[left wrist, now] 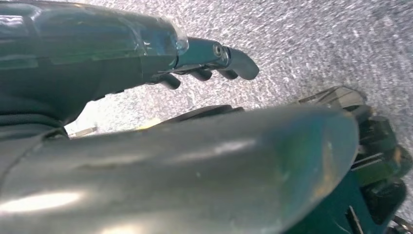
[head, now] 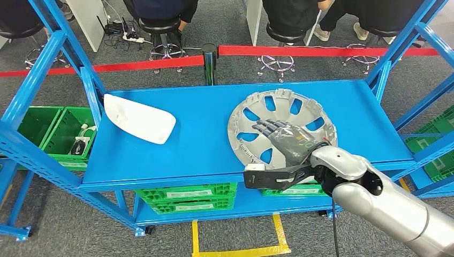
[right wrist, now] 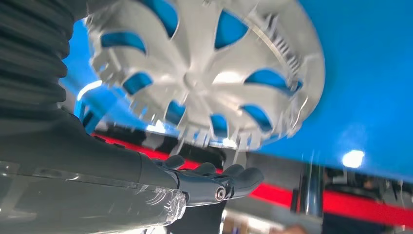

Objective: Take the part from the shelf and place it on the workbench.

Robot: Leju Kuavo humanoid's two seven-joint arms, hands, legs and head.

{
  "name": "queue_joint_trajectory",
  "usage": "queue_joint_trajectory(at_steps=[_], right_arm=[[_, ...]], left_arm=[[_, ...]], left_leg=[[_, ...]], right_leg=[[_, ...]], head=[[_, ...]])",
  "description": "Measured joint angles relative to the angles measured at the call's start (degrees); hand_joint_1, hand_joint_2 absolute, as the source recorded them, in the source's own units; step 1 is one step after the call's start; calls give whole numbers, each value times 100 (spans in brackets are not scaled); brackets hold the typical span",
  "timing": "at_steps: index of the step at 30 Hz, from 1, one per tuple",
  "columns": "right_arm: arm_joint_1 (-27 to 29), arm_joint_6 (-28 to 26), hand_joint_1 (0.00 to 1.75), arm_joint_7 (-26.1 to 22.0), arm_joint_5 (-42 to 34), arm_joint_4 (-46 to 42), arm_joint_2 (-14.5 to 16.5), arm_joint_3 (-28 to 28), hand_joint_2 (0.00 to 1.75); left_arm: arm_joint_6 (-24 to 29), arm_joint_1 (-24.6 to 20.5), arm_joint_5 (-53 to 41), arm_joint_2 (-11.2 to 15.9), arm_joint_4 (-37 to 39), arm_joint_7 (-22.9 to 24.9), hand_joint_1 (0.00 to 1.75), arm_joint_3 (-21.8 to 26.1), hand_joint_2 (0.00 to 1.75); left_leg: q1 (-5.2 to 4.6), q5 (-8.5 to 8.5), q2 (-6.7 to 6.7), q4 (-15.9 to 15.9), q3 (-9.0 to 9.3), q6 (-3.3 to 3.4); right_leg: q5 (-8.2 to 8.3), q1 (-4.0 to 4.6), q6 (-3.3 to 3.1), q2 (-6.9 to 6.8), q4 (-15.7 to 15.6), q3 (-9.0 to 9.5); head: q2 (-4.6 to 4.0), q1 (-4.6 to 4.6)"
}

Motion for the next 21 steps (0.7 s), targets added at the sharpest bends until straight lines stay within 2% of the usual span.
queue_joint_trajectory(at_steps=[6, 10, 21], right_arm=[[-161, -97, 0, 228, -549, 324, 84, 333, 175], [-215, 92, 0, 357, -751, 522, 113, 511, 175], [-184, 634, 0, 384, -239, 1210, 170, 655, 175]], left_arm=[[0, -1, 46, 28, 2, 115, 0, 0, 0], [0, -1, 49, 43, 2, 105, 0, 0, 0], [38, 1, 51, 43, 2, 96, 0, 0, 0]], left_leg=[[-1, 0, -3, 0, 3, 0], [-1, 0, -15, 0, 5, 0], [-1, 1, -73, 1, 2, 0]], right_leg=[[0, -1, 0, 1, -1, 0], [0, -1, 0, -1, -3, 0], [1, -1, 1, -22, -6, 3]], head=[[0, 7], [0, 7], [0, 2]])
